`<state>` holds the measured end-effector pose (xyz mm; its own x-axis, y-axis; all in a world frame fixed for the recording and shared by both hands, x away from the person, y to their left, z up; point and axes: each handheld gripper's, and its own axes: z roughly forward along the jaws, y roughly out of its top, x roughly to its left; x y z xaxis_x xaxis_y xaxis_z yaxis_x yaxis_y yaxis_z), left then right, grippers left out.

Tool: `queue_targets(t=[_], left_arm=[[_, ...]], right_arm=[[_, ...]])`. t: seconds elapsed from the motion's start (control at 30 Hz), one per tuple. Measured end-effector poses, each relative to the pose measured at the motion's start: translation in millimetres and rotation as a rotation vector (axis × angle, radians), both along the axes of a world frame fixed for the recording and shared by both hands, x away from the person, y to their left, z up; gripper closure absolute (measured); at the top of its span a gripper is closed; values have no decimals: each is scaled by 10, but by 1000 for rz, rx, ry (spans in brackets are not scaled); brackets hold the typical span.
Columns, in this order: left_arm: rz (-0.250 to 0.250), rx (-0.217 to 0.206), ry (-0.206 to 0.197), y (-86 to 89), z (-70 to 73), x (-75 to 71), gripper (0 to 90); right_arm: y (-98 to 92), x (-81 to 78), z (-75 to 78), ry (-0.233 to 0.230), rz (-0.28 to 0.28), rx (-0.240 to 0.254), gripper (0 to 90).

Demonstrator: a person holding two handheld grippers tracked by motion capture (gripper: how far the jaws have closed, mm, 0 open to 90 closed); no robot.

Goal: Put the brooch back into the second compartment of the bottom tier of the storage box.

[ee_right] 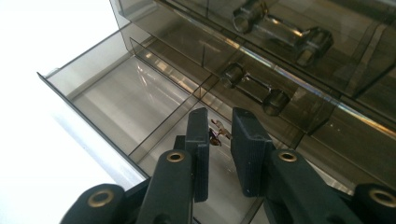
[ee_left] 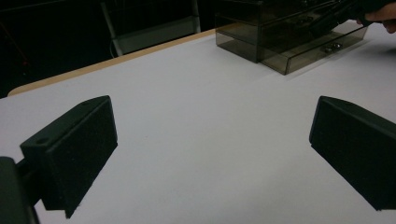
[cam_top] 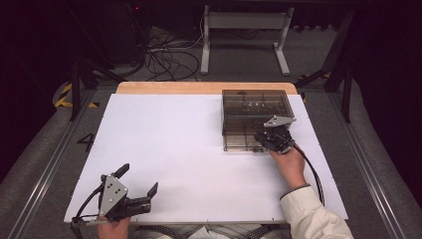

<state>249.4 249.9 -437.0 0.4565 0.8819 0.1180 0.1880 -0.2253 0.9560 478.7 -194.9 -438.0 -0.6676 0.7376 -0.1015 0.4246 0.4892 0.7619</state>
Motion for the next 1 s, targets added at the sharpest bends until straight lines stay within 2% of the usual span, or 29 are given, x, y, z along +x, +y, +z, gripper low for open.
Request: queue_targets(t=[0.4,0.6,0.87,1.0], left_arm=[[0,0,-2,-3,-1,3,18],[-1,2,-2,-4,0,4,18],[0,0,-1,-5,-1,6,18],[0,0,-1,-6,0,6,18]], right_arm=[[27,40,-69,31,-9,-17,776],[19,52,-76,47,-14,-10,776],[21,56,-78,47,-15,-11,774],[21,44,-58,37,-12,-7,724]])
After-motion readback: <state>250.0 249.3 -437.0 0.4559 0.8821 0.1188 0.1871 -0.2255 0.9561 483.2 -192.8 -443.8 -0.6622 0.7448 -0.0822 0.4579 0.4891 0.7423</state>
